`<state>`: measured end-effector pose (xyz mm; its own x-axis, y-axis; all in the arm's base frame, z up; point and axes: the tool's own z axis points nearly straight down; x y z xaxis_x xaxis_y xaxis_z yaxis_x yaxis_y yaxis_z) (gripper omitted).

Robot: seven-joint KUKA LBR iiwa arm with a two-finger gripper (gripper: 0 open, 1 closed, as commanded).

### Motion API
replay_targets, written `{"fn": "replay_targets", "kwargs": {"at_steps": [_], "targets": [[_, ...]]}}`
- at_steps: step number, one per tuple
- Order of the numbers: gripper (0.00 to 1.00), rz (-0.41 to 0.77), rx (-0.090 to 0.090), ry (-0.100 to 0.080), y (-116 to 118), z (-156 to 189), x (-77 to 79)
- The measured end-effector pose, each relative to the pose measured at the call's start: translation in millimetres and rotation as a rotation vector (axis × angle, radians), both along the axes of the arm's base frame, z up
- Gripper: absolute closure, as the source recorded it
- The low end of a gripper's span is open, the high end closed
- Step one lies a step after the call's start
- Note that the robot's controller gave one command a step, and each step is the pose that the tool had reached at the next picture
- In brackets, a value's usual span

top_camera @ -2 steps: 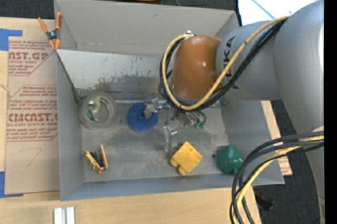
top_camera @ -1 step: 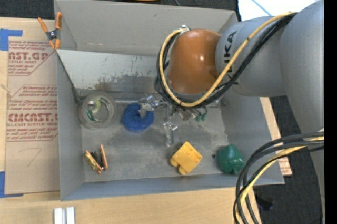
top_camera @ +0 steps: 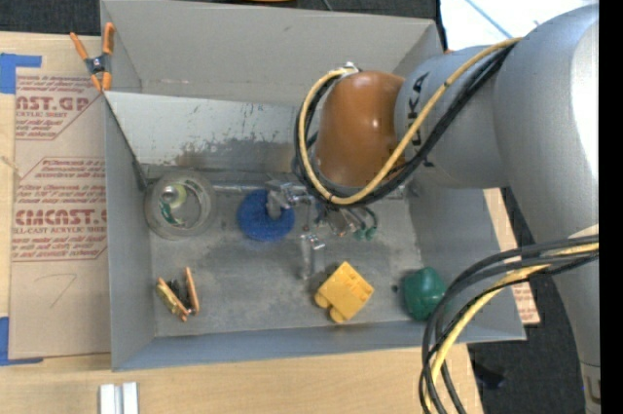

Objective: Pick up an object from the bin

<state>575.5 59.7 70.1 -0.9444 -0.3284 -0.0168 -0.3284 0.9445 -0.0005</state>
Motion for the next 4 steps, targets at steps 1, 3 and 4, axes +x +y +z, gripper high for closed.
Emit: {"fn": "replay_targets", "kwargs": {"at_steps": [1,3,4], "targets": [[1.0,0.197,-0.002,-0.009,12,13,6.1],[1.0,0.318,-0.003,-0.011,9,53,-4.6],[1.0,0.23,0.0,-0.006,9,18,-0.2]]}}
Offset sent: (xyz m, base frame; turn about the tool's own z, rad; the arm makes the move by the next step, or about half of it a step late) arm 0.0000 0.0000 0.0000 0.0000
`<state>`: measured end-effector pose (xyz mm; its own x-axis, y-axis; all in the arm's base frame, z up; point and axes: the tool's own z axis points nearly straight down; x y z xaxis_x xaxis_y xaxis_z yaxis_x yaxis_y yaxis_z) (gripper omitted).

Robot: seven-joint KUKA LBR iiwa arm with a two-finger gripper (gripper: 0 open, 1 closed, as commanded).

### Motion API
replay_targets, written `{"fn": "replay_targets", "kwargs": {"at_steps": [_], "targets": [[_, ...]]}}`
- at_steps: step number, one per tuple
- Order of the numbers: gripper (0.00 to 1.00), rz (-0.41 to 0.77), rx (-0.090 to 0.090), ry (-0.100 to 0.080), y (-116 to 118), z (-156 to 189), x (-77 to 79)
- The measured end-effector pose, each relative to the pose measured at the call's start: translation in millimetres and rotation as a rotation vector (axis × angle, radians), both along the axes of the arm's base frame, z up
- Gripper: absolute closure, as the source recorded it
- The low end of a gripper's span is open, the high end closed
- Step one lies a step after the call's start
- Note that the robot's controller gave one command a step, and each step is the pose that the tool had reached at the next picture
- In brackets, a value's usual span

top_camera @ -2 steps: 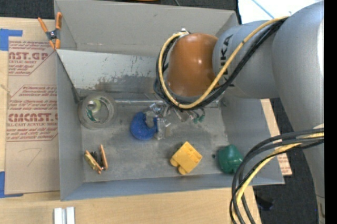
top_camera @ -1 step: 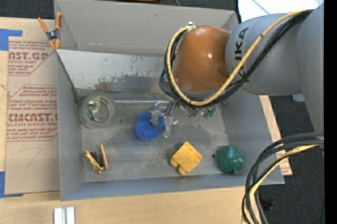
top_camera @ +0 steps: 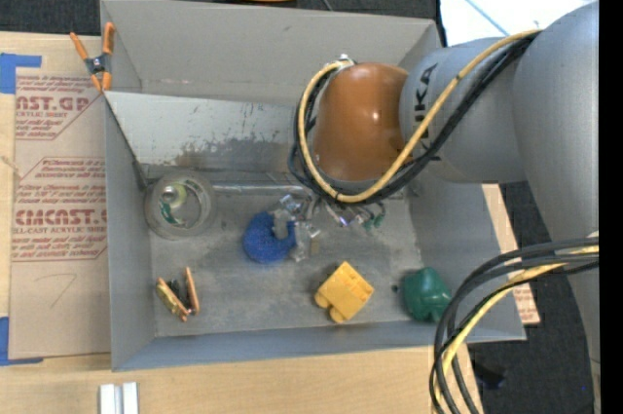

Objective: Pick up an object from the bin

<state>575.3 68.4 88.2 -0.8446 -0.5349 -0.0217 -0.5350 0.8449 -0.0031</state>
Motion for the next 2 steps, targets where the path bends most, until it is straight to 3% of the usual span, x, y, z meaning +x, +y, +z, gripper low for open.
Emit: {"fn": "replay_targets", "kwargs": {"at_steps": [1,2], "targets": [[1.0,0.062,0.0,-0.012,8.9,89.9,-0.1],[1.0,0.062,0.0,-0.012,8.9,89.9,-0.1]]}}
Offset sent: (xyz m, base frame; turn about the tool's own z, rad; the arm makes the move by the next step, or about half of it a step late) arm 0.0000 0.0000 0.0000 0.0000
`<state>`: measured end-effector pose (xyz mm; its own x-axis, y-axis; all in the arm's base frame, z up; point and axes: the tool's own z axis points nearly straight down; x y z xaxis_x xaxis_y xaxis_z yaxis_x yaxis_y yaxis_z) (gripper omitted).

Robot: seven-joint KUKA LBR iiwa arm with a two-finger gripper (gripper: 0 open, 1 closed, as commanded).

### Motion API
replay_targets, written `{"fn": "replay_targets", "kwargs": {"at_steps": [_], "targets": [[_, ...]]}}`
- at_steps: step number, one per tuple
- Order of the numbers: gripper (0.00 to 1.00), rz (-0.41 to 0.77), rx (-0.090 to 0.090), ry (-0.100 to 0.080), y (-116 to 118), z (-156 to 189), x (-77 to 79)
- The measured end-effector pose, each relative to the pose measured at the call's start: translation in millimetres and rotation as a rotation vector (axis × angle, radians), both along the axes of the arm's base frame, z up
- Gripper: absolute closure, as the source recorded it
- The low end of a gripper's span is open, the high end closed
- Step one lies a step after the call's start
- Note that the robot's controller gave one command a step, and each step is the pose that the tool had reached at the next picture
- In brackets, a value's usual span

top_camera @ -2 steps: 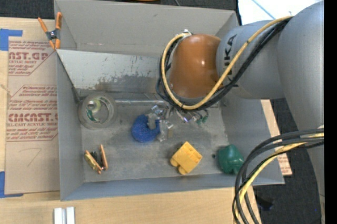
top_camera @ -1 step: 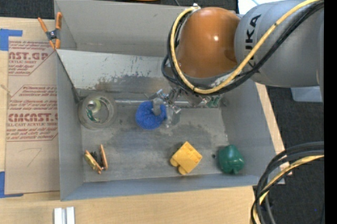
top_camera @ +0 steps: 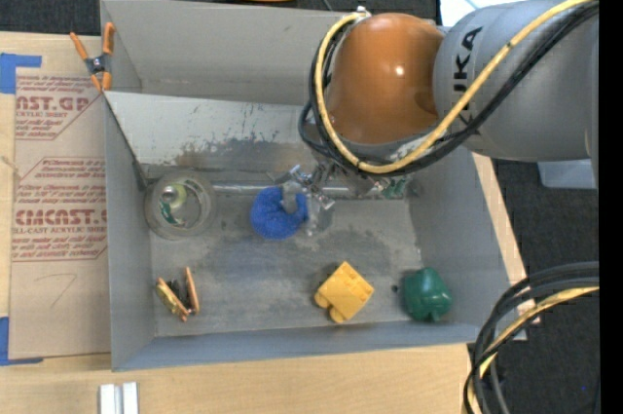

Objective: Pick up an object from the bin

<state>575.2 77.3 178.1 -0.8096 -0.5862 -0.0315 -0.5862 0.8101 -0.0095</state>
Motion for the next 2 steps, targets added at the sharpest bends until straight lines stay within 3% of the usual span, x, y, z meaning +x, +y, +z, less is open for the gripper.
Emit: {"fn": "replay_targets", "kwargs": {"at_steps": [1,2], "targets": [[1.0,0.025,-0.001,-0.002,1,-2,-0.4],[1.0,0.091,-0.001,-0.003,-11,-54,-14.9]]}}
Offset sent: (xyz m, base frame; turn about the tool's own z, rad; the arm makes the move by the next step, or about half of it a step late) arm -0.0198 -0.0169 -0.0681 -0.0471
